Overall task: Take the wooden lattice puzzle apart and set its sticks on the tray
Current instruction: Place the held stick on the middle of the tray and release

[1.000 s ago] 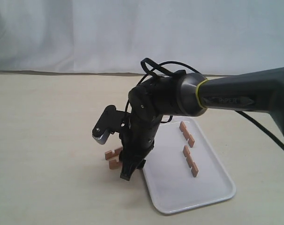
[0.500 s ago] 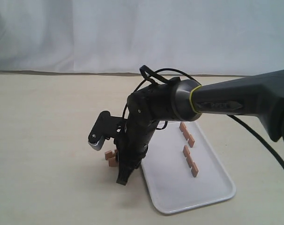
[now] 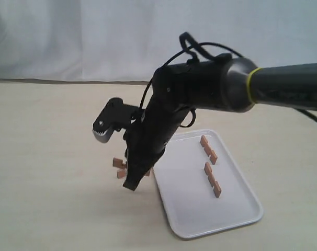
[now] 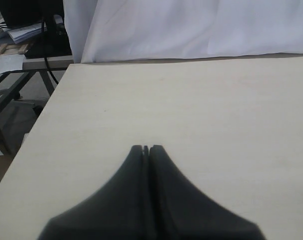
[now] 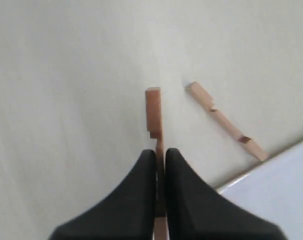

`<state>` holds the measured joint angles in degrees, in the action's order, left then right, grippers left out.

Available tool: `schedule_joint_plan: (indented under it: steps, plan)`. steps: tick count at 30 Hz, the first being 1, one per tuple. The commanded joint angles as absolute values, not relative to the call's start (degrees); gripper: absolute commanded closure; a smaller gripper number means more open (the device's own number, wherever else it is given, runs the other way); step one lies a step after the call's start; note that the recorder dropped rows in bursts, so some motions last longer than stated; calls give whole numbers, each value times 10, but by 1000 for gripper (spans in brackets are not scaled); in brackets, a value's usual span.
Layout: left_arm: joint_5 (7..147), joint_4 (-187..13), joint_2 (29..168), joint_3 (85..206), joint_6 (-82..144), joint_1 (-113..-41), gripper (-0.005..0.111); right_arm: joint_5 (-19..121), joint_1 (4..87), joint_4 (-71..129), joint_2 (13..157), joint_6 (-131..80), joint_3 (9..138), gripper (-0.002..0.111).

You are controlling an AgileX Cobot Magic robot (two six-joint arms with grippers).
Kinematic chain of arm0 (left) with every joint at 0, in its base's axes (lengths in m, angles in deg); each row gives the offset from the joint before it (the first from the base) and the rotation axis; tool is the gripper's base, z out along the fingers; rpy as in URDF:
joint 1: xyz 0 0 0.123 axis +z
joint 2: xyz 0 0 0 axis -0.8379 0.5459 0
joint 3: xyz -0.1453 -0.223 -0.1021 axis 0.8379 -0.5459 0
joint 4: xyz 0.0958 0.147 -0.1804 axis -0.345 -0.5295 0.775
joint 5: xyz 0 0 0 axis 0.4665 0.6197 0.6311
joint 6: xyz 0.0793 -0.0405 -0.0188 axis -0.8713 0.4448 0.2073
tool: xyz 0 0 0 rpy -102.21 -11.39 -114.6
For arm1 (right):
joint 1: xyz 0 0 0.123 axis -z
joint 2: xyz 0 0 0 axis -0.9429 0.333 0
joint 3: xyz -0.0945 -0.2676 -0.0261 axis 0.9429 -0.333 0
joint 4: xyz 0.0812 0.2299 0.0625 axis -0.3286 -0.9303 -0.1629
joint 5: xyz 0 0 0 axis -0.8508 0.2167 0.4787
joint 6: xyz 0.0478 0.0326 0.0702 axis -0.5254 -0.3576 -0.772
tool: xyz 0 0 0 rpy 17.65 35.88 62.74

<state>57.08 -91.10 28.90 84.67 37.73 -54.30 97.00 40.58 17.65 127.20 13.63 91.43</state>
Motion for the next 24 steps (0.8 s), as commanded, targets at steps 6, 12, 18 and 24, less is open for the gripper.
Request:
schedule_joint_plan:
  steps: [6, 12, 18, 24]
  plan:
    - [581, -908, 288, 846, 378, -543, 107, 886, 540, 193, 1254, -27, 872, 104]
    - [581, -908, 288, 846, 378, -543, 107, 837, 570, 198, 1282, -73, 848, 104]
    - [581, -908, 288, 846, 378, -543, 107, 816, 571, 240, 1304, -146, 848, 104]
    - [581, -908, 288, 846, 378, -543, 107, 805, 571, 240, 1305, -176, 849, 103]
